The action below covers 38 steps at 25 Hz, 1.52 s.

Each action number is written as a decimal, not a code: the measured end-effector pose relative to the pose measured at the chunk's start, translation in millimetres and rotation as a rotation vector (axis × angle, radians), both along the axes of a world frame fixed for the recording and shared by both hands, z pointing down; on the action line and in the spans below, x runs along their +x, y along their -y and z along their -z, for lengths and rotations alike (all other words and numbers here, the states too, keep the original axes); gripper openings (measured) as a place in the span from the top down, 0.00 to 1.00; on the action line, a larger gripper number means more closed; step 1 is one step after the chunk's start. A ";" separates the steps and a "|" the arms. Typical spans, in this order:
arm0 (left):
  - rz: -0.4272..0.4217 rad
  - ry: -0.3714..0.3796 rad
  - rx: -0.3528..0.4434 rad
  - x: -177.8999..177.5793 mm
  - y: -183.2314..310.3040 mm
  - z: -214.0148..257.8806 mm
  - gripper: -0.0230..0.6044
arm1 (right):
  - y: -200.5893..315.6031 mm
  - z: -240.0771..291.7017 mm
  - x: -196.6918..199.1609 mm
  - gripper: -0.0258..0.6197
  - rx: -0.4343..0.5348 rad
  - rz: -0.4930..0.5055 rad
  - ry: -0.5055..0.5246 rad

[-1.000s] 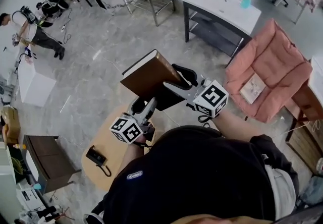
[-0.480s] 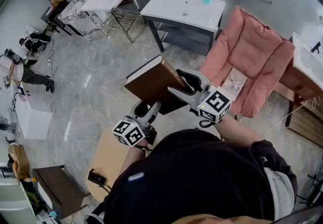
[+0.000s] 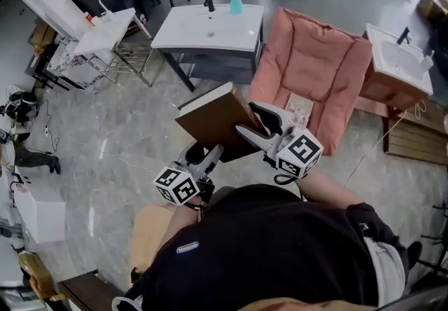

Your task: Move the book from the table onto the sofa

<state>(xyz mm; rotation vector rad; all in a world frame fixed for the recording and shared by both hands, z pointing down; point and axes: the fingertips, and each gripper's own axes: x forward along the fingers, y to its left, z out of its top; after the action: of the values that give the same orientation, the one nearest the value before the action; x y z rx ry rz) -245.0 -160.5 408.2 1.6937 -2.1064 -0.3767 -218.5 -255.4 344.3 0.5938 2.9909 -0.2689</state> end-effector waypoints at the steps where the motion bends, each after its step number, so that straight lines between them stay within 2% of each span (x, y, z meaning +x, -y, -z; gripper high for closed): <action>1: -0.020 -0.005 0.000 -1.6 5.5 -2.5 0.56 | 4.7 -2.0 0.2 0.54 0.003 -0.017 -0.005; 5: -0.099 -0.022 0.005 -17.9 26.8 -10.3 0.56 | 23.3 -8.9 -9.9 0.54 0.011 -0.086 -0.027; 15: -0.278 -0.046 0.040 -114.5 49.3 -9.0 0.56 | 35.2 -2.4 -93.7 0.54 0.054 -0.246 -0.068; 21: -0.393 -0.085 0.043 -157.0 66.6 -21.7 0.56 | 43.4 -9.6 -129.8 0.55 0.061 -0.357 -0.097; 25: -0.469 -0.110 0.044 -166.2 79.4 -32.9 0.56 | 51.7 -18.8 -135.9 0.55 0.063 -0.433 -0.118; 30: -0.569 -0.128 0.007 -167.9 107.4 -45.2 0.56 | 75.1 -31.0 -132.2 0.55 0.031 -0.525 -0.152; 35: -0.641 -0.146 -0.044 -150.3 156.2 -61.3 0.56 | 123.5 -48.7 -111.9 0.55 -0.018 -0.595 -0.168; 38: -0.654 -0.137 -0.068 -138.3 189.9 -69.7 0.56 | 156.8 -56.8 -98.7 0.55 -0.028 -0.598 -0.159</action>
<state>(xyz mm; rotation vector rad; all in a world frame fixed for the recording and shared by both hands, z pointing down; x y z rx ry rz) -383.3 -350.5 477.9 2.1155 -1.3466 -0.2048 -317.2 -412.2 401.1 -0.3485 3.1252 -0.3172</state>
